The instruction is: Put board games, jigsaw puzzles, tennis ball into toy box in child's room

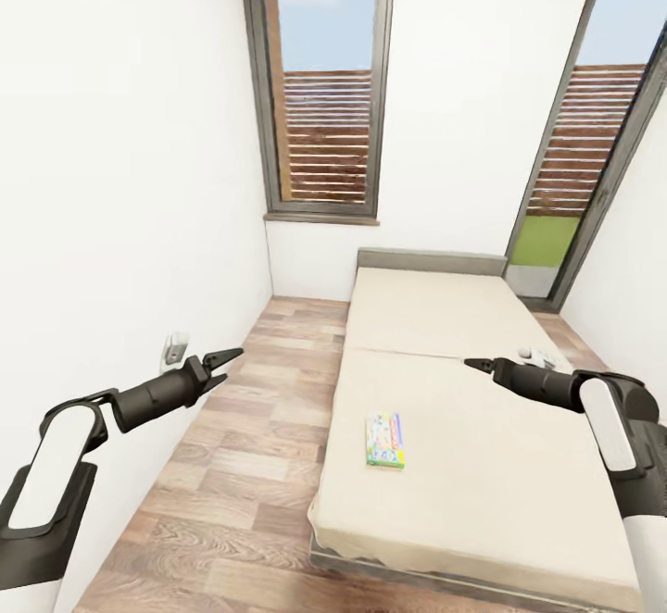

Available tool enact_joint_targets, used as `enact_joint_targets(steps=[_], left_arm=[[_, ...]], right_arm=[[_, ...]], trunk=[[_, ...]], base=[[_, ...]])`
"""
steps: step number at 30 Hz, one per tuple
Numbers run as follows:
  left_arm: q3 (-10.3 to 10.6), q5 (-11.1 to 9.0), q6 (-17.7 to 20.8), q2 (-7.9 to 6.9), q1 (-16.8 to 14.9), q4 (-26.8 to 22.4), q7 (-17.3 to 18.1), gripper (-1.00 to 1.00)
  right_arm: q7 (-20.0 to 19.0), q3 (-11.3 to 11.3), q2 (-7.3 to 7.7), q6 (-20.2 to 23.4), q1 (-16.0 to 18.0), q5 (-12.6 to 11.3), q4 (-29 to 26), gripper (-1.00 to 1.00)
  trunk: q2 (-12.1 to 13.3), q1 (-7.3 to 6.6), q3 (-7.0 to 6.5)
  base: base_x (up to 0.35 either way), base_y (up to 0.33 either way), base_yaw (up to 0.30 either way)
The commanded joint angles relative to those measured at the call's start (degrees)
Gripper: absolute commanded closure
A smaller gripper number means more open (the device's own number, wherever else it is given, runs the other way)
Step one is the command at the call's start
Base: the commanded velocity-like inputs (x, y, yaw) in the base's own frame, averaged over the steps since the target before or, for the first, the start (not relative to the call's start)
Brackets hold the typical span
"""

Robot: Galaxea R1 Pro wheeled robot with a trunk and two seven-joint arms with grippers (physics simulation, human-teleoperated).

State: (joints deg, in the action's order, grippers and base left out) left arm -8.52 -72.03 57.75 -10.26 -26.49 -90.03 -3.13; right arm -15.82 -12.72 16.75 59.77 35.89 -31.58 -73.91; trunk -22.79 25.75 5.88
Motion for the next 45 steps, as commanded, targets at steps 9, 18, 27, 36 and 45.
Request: enact_joint_targets(steps=[9,18,27,36,45], left_arm=[[-1.68,-0.42,1.24,-0.14,0.37,-0.13,-0.52,-1.00],[-2.22,-0.18,1.55,-0.23,0.52,-0.11,-0.74,-1.00],[-1.86,-0.17,1.67,-0.04,0.25,-0.54,-0.82,-1.00],[-0.67,0.16,1.61,0.56,-0.55,-0.69,-0.92,-1.00],[-0.15,0.21,1.62,0.71,-1.37,-0.85,-0.93,-1.00]], right_arm=[[-0.58,1.03,-0.96,0.23,0.30,0.69,-0.01,-1.00],[-0.62,1.86,-1.33,0.23,0.38,0.70,-0.01,-1.00],[-0.61,2.09,-1.42,0.23,0.40,0.77,0.04,-1.00],[-0.64,2.28,-1.49,0.23,0.41,0.87,-0.01,-1.00],[-0.77,3.99,-1.47,0.23,0.37,0.90,-0.23,-1.00]], trunk=[[-1.73,0.92,0.85],[-5.34,2.89,2.46],[-8.95,4.87,4.08],[-12.56,6.85,5.70],[-16.17,8.82,7.31]], base=[[0.000,0.000,-0.293],[0.000,0.000,-0.293],[0.000,0.000,-0.293],[0.000,0.000,-0.293],[0.000,0.000,-0.268]])
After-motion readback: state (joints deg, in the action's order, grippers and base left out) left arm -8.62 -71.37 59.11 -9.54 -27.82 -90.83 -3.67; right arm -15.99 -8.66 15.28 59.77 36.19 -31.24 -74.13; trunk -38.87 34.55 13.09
